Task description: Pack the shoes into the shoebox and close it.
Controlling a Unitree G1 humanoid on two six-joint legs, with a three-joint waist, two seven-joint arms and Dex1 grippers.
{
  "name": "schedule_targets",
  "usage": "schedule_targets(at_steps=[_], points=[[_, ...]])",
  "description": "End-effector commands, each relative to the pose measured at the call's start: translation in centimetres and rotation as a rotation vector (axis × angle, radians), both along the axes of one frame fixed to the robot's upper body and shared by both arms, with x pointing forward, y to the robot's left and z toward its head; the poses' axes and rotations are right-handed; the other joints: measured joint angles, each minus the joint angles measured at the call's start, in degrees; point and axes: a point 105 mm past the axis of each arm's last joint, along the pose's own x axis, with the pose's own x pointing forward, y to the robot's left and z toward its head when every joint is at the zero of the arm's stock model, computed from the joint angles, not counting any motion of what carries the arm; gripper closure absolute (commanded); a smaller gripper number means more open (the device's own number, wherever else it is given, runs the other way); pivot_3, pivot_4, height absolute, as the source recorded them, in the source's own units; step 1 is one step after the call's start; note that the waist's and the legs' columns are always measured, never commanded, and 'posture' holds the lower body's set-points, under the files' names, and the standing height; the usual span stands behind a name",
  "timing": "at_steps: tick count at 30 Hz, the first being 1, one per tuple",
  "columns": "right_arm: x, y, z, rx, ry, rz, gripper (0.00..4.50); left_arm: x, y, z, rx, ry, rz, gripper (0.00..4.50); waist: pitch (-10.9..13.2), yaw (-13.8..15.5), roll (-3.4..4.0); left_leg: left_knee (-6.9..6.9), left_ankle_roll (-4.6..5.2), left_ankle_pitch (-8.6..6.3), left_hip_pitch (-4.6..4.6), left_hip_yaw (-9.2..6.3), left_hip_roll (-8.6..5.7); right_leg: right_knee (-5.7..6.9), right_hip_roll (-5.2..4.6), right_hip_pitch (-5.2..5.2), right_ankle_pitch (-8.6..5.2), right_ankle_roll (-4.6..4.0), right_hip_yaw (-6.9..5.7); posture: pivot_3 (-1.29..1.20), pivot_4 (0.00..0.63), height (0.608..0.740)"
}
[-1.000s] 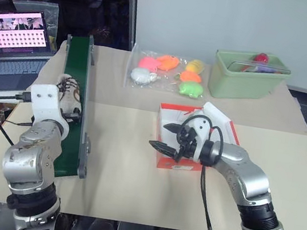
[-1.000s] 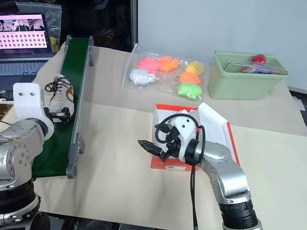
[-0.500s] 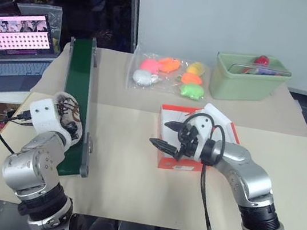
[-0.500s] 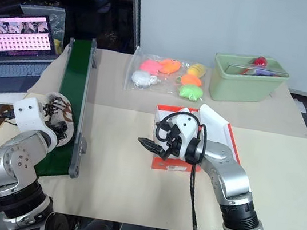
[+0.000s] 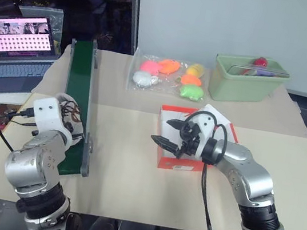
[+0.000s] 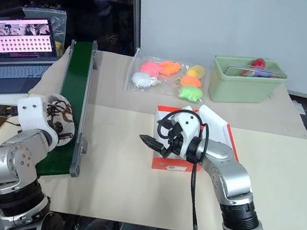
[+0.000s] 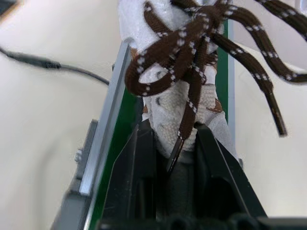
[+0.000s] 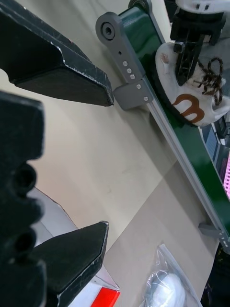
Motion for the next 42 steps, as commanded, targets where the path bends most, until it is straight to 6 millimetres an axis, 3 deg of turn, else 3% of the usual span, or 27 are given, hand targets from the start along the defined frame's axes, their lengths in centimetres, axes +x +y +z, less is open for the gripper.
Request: schedule_targets(at_steps=[1, 4, 8, 11, 13, 17, 19, 22, 33, 42], points=[[0.8, -0.2, 2.4, 0.058, -0.060, -0.040, 0.00, 1.5, -1.6, 7.2, 0.323, -0.300, -0.102, 3.58, 0.1, -0.2, -0.15, 0.00, -0.02, 0.01, -0.10, -0.03, 0.03, -0.03, 0.05, -0.09, 0.03, -0.05, 0.00, 0.00, 0.150, 0.729], [1.8, -0.2, 2.9, 0.075, -0.067, -0.088, 0.00, 1.7, -2.9, 8.7, 0.452, -0.377, -0.166, 3.58, 0.2, -0.4, -0.28, -0.06, -0.05, 0.03, -0.30, 0.00, 0.02, -0.13, 0.01, -0.28, 0.08, -0.13, 0.04, 0.00, 0.150, 0.729], [3.9, -0.6, 5.4, 0.241, -0.025, -0.193, 0.00, 1.8, -4.9, 9.4, 0.374, -0.488, -0.248, 3.58, 0.2, -0.4, -0.28, -0.41, -0.17, -0.05, -0.37, 0.09, 0.02, -0.35, -0.07, -0.40, 0.06, -0.10, 0.08, 0.00, 0.150, 0.729], [5.1, -0.3, 7.4, 0.488, 0.128, -0.218, 0.00, 1.8, -8.1, 9.3, 0.097, -0.579, -0.391, 3.58, 0.2, -0.2, -0.28, -0.43, -0.21, 0.00, -1.21, 0.06, 0.08, 0.03, -0.05, -1.32, 0.10, -0.16, 0.06, 0.00, 0.150, 0.729], [5.1, 0.6, 8.1, 0.652, 0.295, -0.153, 0.00, 1.5, -10.0, 9.1, -0.130, -0.629, -0.486, 3.58, 0.2, -0.1, -0.29, -0.43, -0.23, 0.00, -1.31, 0.07, 0.12, 0.10, -0.09, -1.39, 0.11, -0.17, 0.04, 0.00, 0.150, 0.729], [5.2, 1.9, 6.0, 0.600, 0.471, -0.138, 0.00, 0.8, -12.5, 9.3, -0.266, -0.665, -0.643, 3.58, 0.2, -0.3, -0.28, -0.43, -0.22, 0.00, -1.35, 0.07, 0.11, 0.07, -0.10, -1.39, 0.11, -0.18, -0.01, 0.00, 0.150, 0.729], [5.2, 2.3, 4.6, 0.520, 0.512, -0.156, 0.00, 0.7, -12.9, 8.9, -0.284, -0.644, -0.671, 3.58, 0.2, -0.4, -0.28, -0.42, -0.21, 0.00, -1.28, 0.08, 0.08, 0.05, -0.08, -1.32, 0.11, -0.18, 0.00, 0.00, 0.150, 0.729], [4.9, 2.7, 4.1, 0.492, 0.550, -0.135, 0.00, 0.4, -13.5, 8.6, -0.279, -0.630, -0.720, 3.58, 0.2, -0.5, -0.27, -0.35, -0.20, 0.01, -1.23, 0.08, 0.05, -0.17, -0.06, -1.26, 0.10, -0.17, 0.00, 0.00, 0.150, 0.729], [4.6, 4.6, 6.9, 0.607, 0.582, -0.047, 0.00, 0.0, -15.3, 7.8, -0.286, -0.587, -0.817, 3.58, 0.2, -1.8, -0.27, -0.35, -0.20, 0.01, -1.23, 0.06, 0.07, -0.16, -0.01, -1.26, 0.10, -0.16, 0.00, 0.00, 0.150, 0.729], [3.9, 5.7, 7.1, 0.620, 0.620, -0.012, 0.00, 0.8, -15.2, 7.8, -0.269, -0.583, -0.821, 3.58, 0.2, -1.7, -0.24, -0.37, -0.20, 0.01, -1.24, 0.05, 0.07, 0.03, 0.00, -1.24, 0.10, -0.16, -0.02, 0.00, 0.150, 0.729]])
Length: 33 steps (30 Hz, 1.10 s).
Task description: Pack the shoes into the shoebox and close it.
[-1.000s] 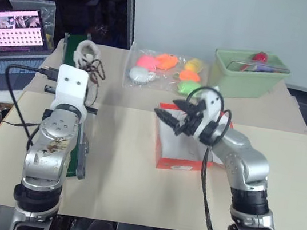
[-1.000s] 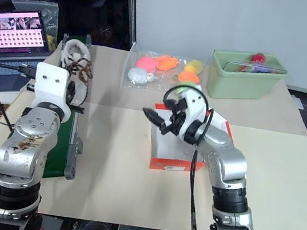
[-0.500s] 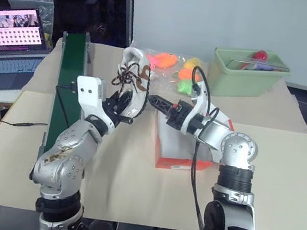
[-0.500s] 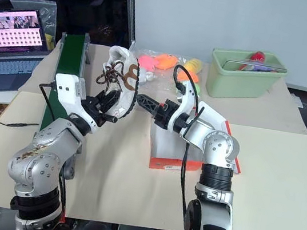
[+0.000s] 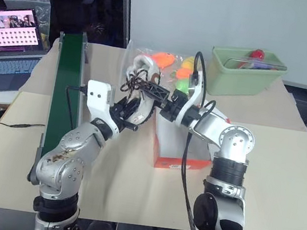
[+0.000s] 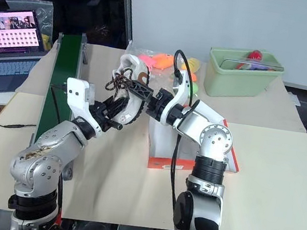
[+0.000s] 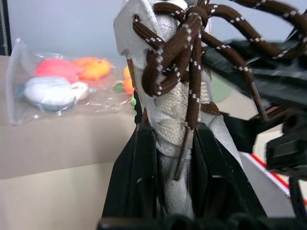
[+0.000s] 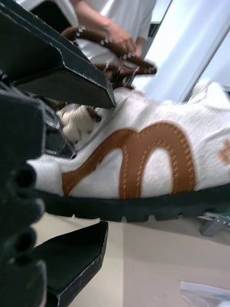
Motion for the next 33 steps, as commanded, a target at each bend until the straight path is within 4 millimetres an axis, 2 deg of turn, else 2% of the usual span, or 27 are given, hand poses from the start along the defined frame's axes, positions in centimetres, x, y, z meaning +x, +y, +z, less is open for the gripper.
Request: schedule_targets(at_steps=[1, 2, 5, 12, 15, 16, 19, 26, 29, 33], points=[[-0.8, 1.0, 1.5, 0.021, -0.053, 0.041, 0.00, -0.3, -1.0, 1.9, -0.019, -0.081, -0.048, 3.58, 0.0, 0.0, 0.00, 0.00, 0.00, 0.00, 0.00, 0.00, 0.00, -0.01, 0.00, -0.01, 0.00, 0.00, 0.00, 0.00, 0.150, 0.729], [-0.8, 1.1, 1.4, 0.019, -0.053, 0.041, 0.00, -0.2, -1.0, 1.9, -0.019, -0.080, -0.048, 3.58, 0.0, 0.0, 0.00, 0.00, 0.00, 0.00, 0.00, 0.00, 0.01, -0.01, 0.01, -0.01, 0.00, 0.00, 0.00, 0.00, 0.150, 0.729], [-0.8, 1.2, 1.3, 0.008, -0.062, 0.037, 0.67, -0.1, -0.9, 1.9, -0.021, -0.081, -0.045, 3.64, 0.0, 0.0, 0.00, 0.00, 0.00, 0.00, -0.01, 0.00, 0.00, 0.00, 0.01, 0.00, 0.00, 0.00, 0.00, 0.00, 0.150, 0.729], [-1.4, 1.4, 1.2, 0.004, -0.079, 0.047, 3.10, -0.1, -0.9, 1.9, -0.022, -0.085, -0.042, 3.64, 0.0, -0.1, 0.00, 0.00, 0.00, 0.00, -0.01, 0.00, 0.01, -0.03, 0.01, 0.00, 0.00, 0.00, 0.00, 0.00, 0.150, 0.729], [-1.7, 1.7, 1.2, -0.005, -0.093, 0.053, 4.01, -0.3, -0.9, 1.9, -0.020, -0.086, -0.040, 3.64, 0.0, 0.0, 0.00, 0.00, 0.00, 0.00, -0.01, 0.00, 0.01, -0.02, 0.01, -0.01, 0.00, 0.00, 0.00, 0.00, 0.150, 0.729], [-2.2, 1.8, 1.6, 0.002, -0.122, 0.070, 4.15, -0.4, -0.9, 1.9, -0.019, -0.086, -0.040, 3.64, 0.0, 0.0, 0.01, 0.00, 0.00, 0.00, 0.00, 0.00, 0.01, -0.02, 0.01, -0.01, 0.00, 0.00, 0.00, 0.00, 0.150, 0.729], [-3.1, 2.3, 2.5, 0.028, -0.167, 0.104, 4.17, -0.5, -0.9, 1.7, -0.008, -0.080, -0.038, 3.64, 0.0, 0.0, 0.01, 0.00, 0.00, 0.00, -0.01, 0.00, 0.01, -0.03, 0.01, -0.01, 0.00, 0.01, 0.00, 0.00, 0.150, 0.729], [-1.9, 2.2, 3.0, 0.084, -0.131, 0.024, 4.17, -0.4, -1.1, 1.4, 0.028, -0.069, -0.050, 3.64, 0.0, -0.1, 0.01, 0.00, 0.00, 0.00, 0.02, 0.00, 0.02, -0.20, 0.02, -0.01, -0.01, 0.01, 0.00, 0.00, 0.150, 0.729], [-0.4, 1.6, 3.3, 0.119, -0.108, -0.101, 4.17, -0.5, -1.1, 1.9, -0.001, -0.099, -0.056, 2.83, 0.0, 0.0, 0.01, 0.00, 0.00, 0.00, 0.01, 0.00, 0.01, -0.19, 0.01, -0.01, 0.00, 0.01, 0.00, 0.00, 0.150, 0.729], [1.1, -0.2, 3.1, 0.171, -0.078, -0.262, 4.17, -0.8, -1.4, 2.2, 0.013, -0.119, -0.071, 1.35, 0.0, 0.3, 0.01, 0.00, 0.00, 0.00, -0.04, -0.02, -0.01, -0.19, 0.00, -0.01, 0.00, 0.01, -0.02, 0.00, 0.150, 0.729]])
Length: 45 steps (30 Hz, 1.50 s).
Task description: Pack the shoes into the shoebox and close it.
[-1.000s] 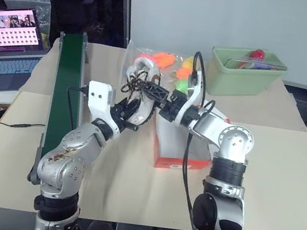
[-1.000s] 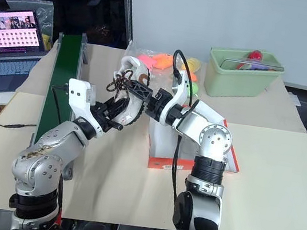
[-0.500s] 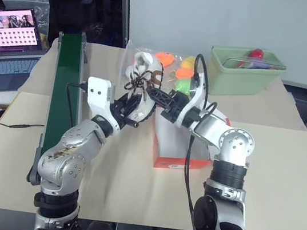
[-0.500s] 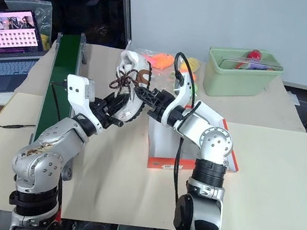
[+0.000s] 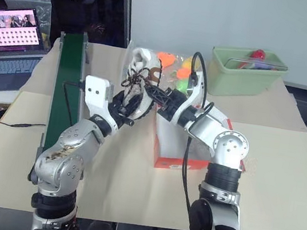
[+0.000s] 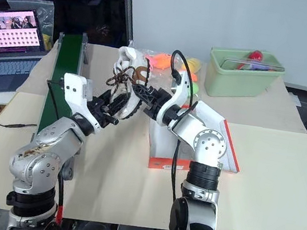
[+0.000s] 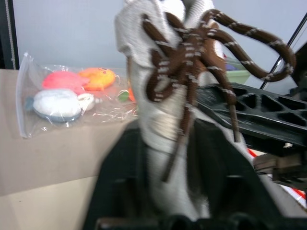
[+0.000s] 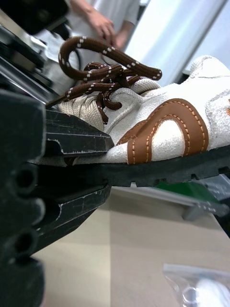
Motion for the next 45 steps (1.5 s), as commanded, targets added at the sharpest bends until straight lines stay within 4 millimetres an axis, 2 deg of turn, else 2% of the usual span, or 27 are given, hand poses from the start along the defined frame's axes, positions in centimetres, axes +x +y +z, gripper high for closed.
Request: schedule_targets(at_steps=[1, 4, 6, 8, 10, 12, 14, 16, 17, 22, 25, 32, 37, 42, 45], points=[[0.6, -0.3, 2.6, 0.151, -0.048, -0.115, 4.17, -0.8, -1.2, 1.1, -0.010, -0.055, -0.061, 0.95, 0.0, 0.0, 0.00, 0.00, 0.00, 0.00, -0.01, 0.00, -0.01, 0.00, -0.01, 0.00, 0.00, 0.00, 0.00, 0.00, 0.150, 0.729], [2.2, -3.3, 1.4, 0.110, -0.028, -0.311, 4.17, -0.9, -0.8, 1.2, -0.019, -0.060, -0.046, 0.95, 0.0, -0.2, 0.00, 0.00, 0.00, 0.00, -0.01, 0.01, 0.00, 0.00, 0.00, 0.00, 0.00, 0.00, 0.00, 0.00, 0.150, 0.729], [2.9, -6.1, 2.9, 0.039, -0.146, -0.470, 4.17, -1.1, -0.6, 0.8, 0.010, -0.059, -0.044, 0.95, 0.0, -0.4, 0.01, -0.01, 0.00, 0.00, 0.02, 0.01, 0.01, -0.01, 0.01, -0.02, 0.00, 0.00, 0.01, 0.00, 0.150, 0.729], [2.9, -6.5, 3.8, -0.208, -0.290, -0.473, 4.17, -1.7, -0.8, -0.1, 0.126, -0.084, -0.076, 0.95, 0.0, -0.5, 0.09, -0.03, 0.00, 0.00, 0.05, 0.03, 0.02, -0.02, 0.02, -0.03, 0.00, 0.00, 0.03, 0.00, 0.150, 0.729], [2.9, -7.4, 3.7, -0.474, -0.350, -0.429, 4.17, -2.6, -1.0, -1.5, 0.254, -0.104, -0.132, 0.95, 0.1, -0.4, 0.14, -0.06, 0.00, 0.00, 0.05, 0.07, 0.00, -0.02, 0.01, -0.05, 0.00, 0.00, 0.06, 0.00, 0.150, 0.729], [2.6, -8.6, 3.9, -0.517, -0.328, -0.386, 4.17, -3.3, -1.5, -2.3, 0.336, -0.128, -0.185, 0.95, 0.1, -0.3, 0.16, -0.08, 0.00, 0.00, 0.04, 0.09, 0.00, -0.03, 0.00, -0.07, -0.01, -0.01, 0.07, 0.00, 0.150, 0.729], [1.9, -10.2, 4.0, -0.579, -0.286, -0.335, 4.17, -3.4, -1.7, -2.3, 0.332, -0.134, -0.208, 0.95, 0.1, -0.1, 0.17, -0.09, 0.00, 0.00, 0.04, 0.09, 0.01, -0.07, 0.01, -0.07, -0.03, -0.05, 0.06, 0.00, 0.150, 0.729], [1.4, -12.3, 2.8, -0.698, -0.167, -0.306, 4.17, -3.4, -2.0, -2.1, 0.327, -0.145, -0.226, 0.95, 0.1, 0.1, 0.16, -0.07, 0.01, 0.00, 0.04, 0.08, 0.01, -0.10, 0.00, -0.02, -0.03, -0.05, 0.06, 0.00, 0.150, 0.729], [1.2, -12.7, 2.3, -0.716, -0.126, -0.286, 4.17, -3.4, -2.2, -2.1, 0.326, -0.147, -0.231, 0.95, 0.1, 0.1, 0.16, -0.06, 0.01, 0.01, 0.05, 0.08, 0.01, -0.12, 0.00, 0.00, -0.03, -0.05, 0.05, 0.00, 0.150, 0.729], [0.1, -13.2, -1.0, -0.746, 0.089, -0.198, 4.17, -3.5, -2.6, -2.2, 0.326, -0.155, -0.247, 0.95, 0.1, -0.5, 0.16, -0.07, 0.03, 0.00, 0.06, 0.10, 0.02, -0.14, 0.02, 0.00, -0.04, -0.04, 0.11, 0.00, 0.150, 0.729], [-0.5, -13.4, -4.2, -0.746, 0.229, -0.167, 4.17, -3.4, -2.6, -2.0, 0.328, -0.167, -0.255, 0.95, 0.1, -0.3, 0.16, -0.07, 0.05, 0.01, 0.08, 0.09, 0.02, -0.10, 0.04, -0.01, -0.04, -0.04, 0.12, 0.00, 0.150, 0.729], [-1.0, -13.3, -8.7, -0.780, 0.350, -0.167, 4.17, -4.4, -2.6, -2.3, 0.354, -0.167, -0.353, 0.95, 0.1, -0.1, 0.17, -0.06, 0.06, 0.02, 0.04, 0.09, -0.02, -0.11, 0.00, -0.01, -0.05, -0.01, 0.09, 0.00, 0.150, 0.729], [-1.1, -13.0, -9.2, -0.787, 0.361, -0.162, 4.17, -5.7, -2.2, -2.6, 0.367, -0.142, -0.453, 0.95, 0.1, -0.3, 0.18, -0.06, 0.06, 0.02, 0.07, 0.09, -0.02, -0.10, 0.00, -0.01, -0.05, -0.01, 0.10, 0.00, 0.150, 0.729], [-0.9, -12.6, -8.7, -0.792, 0.341, -0.152, 4.17, -7.3, -1.3, -4.2, 0.444, -0.062, -0.598, 0.95, 0.1, -0.3, 0.19, -0.07, 0.06, 0.02, 0.10, 0.09, 0.03, -0.09, 0.05, -0.01, -0.06, -0.01, 0.09, 0.00, 0.150, 0.729], [-0.8, -12.4, -8.6, -0.810, 0.326, -0.137, 4.17, -7.6, -0.8, -4.9, 0.492, -0.031, -0.641, 0.95, 0.1, -0.4, 0.22, -0.06, 0.06, 0.02, 0.10, 0.10, 0.02, -0.10, 0.05, -0.01, -0.07, -0.01, 0.10, 0.00, 0.150, 0.729]])
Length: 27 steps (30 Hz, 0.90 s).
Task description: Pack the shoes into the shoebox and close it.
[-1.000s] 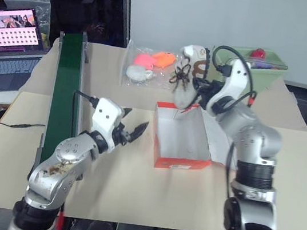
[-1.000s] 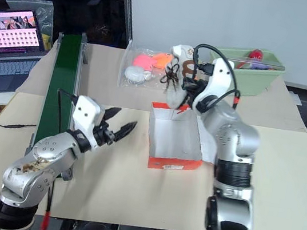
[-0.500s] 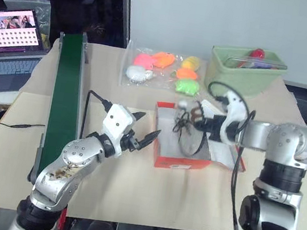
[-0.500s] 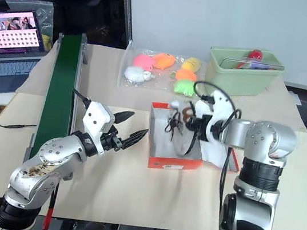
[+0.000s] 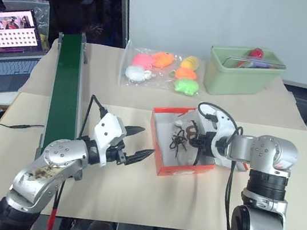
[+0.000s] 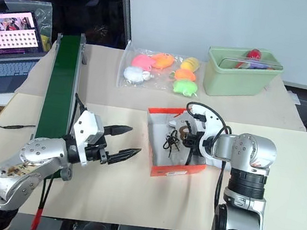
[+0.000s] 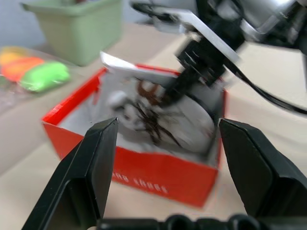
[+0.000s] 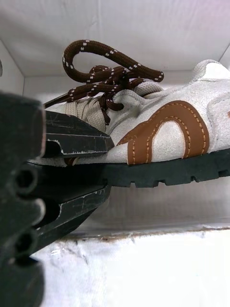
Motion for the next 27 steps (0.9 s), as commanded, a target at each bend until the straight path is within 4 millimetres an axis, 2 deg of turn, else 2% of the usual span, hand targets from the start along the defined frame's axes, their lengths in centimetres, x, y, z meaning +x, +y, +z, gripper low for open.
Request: schedule_targets(at_steps=[1, 2, 4, 6, 11, 13, 17, 20, 23, 27], points=[[0.6, 0.4, 1.8, -0.008, -0.075, 0.027, 4.17, -0.7, -0.2, 0.6, 0.011, -0.024, -0.066, 0.95, 0.0, 0.1, 0.02, 0.00, 0.00, 0.00, 0.00, 0.00, 0.00, 0.00, 0.00, 0.00, 0.00, 0.00, 0.00, 0.00, 0.150, 0.729], [0.6, 0.4, 1.8, -0.011, -0.074, 0.030, 4.17, -0.7, -0.3, 0.7, 0.008, -0.026, -0.067, 0.95, 0.0, 0.2, 0.02, 0.00, 0.00, 0.00, 0.00, 0.00, -0.01, -0.01, -0.01, 0.01, -0.01, 0.01, -0.01, 0.00, 0.150, 0.729], [0.6, 0.4, 1.8, -0.012, -0.074, 0.030, 3.21, -0.7, -0.4, 0.8, 0.006, -0.028, -0.070, 0.91, 0.0, 0.3, 0.02, 0.00, 0.00, 0.00, -0.01, 0.00, -0.01, -0.02, -0.01, 0.01, -0.01, 0.01, -0.01, 0.00, 0.150, 0.729], [0.7, 0.3, 1.9, -0.004, -0.082, 0.022, 2.69, -0.7, -0.6, 0.8, 0.002, -0.029, -0.073, 0.91, 0.0, 0.2, 0.02, 0.00, 0.00, 0.00, -0.02, 0.00, -0.01, -0.02, -0.01, 0.01, -0.01, 0.01, -0.01, 0.00, 0.150, 0.729], [1.3, 0.1, 2.5, -0.017, -0.106, 0.010, 0.84, -0.5, -0.6, 0.7, 0.004, -0.028, -0.073, 0.91, 0.0, 0.1, 0.02, 0.00, 0.00, 0.00, 0.00, 0.00, -0.01, 0.01, -0.01, 0.01, -0.01, 0.01, -0.01, 0.00, 0.150, 0.729], [1.6, 0.0, 3.1, -0.023, -0.130, 0.007, 0.28, -0.4, -0.5, 0.8, 0.004, -0.030, -0.070, 0.91, 0.0, 0.2, 0.02, 0.00, 0.00, 0.00, 0.02, 0.00, 0.00, 0.03, -0.01, 0.01, -0.01, 0.01, -0.01, 0.00, 0.150, 0.729], [2.0, 0.4, 4.9, -0.020, -0.196, 0.014, 0.28, 0.0, -0.3, 0.8, 0.008, -0.040, -0.055, 0.91, 0.0, 0.1, 0.02, 0.00, 0.00, 0.00, 0.00, 0.00, -0.01, 0.01, -0.01, 0.00, -0.01, 0.01, -0.01, 0.00, 0.150, 0.729], [2.5, 0.4, 7.7, -0.073, -0.329, 0.029, 0.28, 0.6, 0.1, 0.9, -0.008, -0.056, 0.001, 0.91, 0.0, 0.1, 0.03, 0.00, 0.00, 0.00, 0.00, 0.00, 0.00, 0.02, -0.01, -0.01, -0.01, 0.01, 0.00, 0.00, 0.150, 0.729], [2.8, 0.1, 9.7, -0.110, -0.423, 0.017, 0.28, 2.6, 1.0, 1.9, -0.075, -0.102, 0.163, 0.91, 0.0, 0.2, 0.03, 0.00, 0.00, 0.00, 0.02, 0.00, 0.00, 0.02, -0.01, 0.01, -0.01, 0.01, -0.01, 0.00, 0.150, 0.729], [3.0, 0.1, 11.8, -0.198, -0.603, 0.017, 0.28, 6.4, 3.3, 4.5, -0.192, -0.215, 0.520, 0.91, 0.0, 0.5, 0.02, 0.04, 0.00, 0.00, -0.01, -0.05, 0.00, 0.01, -0.02, 0.02, -0.01, 0.02, -0.06, 0.00, 0.150, 0.729]])
